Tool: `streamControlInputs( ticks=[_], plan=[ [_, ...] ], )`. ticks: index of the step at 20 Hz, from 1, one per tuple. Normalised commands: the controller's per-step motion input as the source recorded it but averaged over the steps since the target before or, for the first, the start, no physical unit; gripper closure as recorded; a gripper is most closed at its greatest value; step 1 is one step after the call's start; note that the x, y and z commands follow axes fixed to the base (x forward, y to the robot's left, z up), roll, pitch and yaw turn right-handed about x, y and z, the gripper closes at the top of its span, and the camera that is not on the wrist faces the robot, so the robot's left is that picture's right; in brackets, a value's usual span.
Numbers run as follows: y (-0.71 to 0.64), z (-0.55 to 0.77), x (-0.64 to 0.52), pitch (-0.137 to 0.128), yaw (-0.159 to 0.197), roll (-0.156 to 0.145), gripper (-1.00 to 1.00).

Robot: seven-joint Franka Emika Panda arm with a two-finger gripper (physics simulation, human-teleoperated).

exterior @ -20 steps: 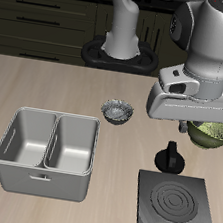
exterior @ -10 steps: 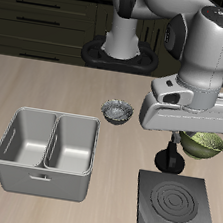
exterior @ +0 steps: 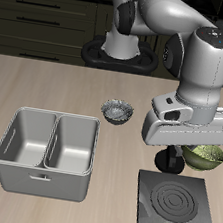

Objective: Place the green bowl on the flat stove

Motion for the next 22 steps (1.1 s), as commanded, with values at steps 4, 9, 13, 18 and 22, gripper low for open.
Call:
streamControlInputs(
  ticks=[4, 9, 13, 18, 22],
  plan=[
    [0.06, -0.35, 0.08, 0.043, -0.005, 0.010, 1.00],
    [0.01, -0.23, 0.04, -0.002, 0.030, 0.017, 1.00],
    [-0.11, -0.18, 0.07, 0.000, 0.021, -0.012, 1.00],
    [-0.05, -0.12, -0.03, 0.001, 0.002, 0.004, 1.00],
    [-0.07, -0.18, 0.02, 0.004, 0.029, 0.010, 1.00]
  ],
)
